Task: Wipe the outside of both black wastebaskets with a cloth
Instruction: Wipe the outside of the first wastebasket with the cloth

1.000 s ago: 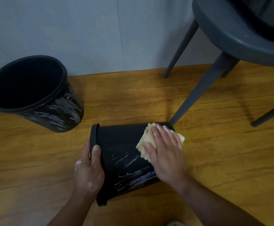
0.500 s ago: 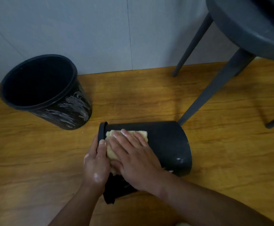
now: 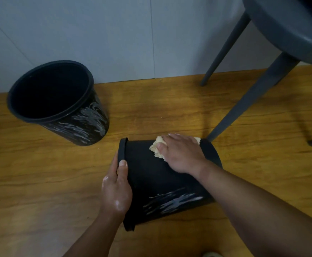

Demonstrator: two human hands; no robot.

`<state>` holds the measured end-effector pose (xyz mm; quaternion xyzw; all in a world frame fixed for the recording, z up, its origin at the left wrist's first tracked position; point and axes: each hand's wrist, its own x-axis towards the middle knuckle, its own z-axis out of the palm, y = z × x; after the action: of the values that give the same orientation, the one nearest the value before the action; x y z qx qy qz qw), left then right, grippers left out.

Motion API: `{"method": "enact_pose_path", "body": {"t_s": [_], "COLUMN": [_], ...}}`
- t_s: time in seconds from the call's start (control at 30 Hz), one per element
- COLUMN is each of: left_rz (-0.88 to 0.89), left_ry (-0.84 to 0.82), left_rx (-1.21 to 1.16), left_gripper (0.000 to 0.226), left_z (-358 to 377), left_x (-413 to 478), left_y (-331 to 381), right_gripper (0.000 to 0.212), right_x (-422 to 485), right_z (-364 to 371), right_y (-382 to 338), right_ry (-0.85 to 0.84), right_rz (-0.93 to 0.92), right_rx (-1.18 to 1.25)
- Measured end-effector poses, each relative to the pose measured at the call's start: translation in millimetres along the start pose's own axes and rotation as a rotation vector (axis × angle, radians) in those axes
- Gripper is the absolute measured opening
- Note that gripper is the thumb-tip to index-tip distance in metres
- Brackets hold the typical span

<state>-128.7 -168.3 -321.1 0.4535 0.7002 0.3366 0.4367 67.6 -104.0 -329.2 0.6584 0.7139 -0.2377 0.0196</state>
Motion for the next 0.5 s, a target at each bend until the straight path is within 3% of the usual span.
{"method": "enact_pose_path", "body": {"t_s": [0.2,0.3,0.4,0.5], "left_rz": [-0.018,-0.022,0.003,0.0], "left_ry": [-0.008,-0.016,-0.038,-0.051], "left_rx": [-0.014,-0.022,-0.027,-0.066], "left_gripper": [0.045,0.045,0.037,0.04], "left_z": [0.3,-1.8,-3.8,-4.0], "left_x": [3.7,8.4,10.1,13.2], "left_y": [0.0,-1.0,-0.6,1.1], "right_gripper": [0.057,0.07,0.075,0.066], "right_x": [-39.6,-65.3,-74.7,-71.2], "right_z": [31.3,48.5,48.6,37.5], "right_y": [-46.0,-48.0,-26.0,1.0], "right_ry": [0.228,0.199,0.175,0.166], "right_rz": [-0.309,-0.416,-0.438,-0.314], "right_rx": [-0.064,-0.152,-0.218,-0.168]}}
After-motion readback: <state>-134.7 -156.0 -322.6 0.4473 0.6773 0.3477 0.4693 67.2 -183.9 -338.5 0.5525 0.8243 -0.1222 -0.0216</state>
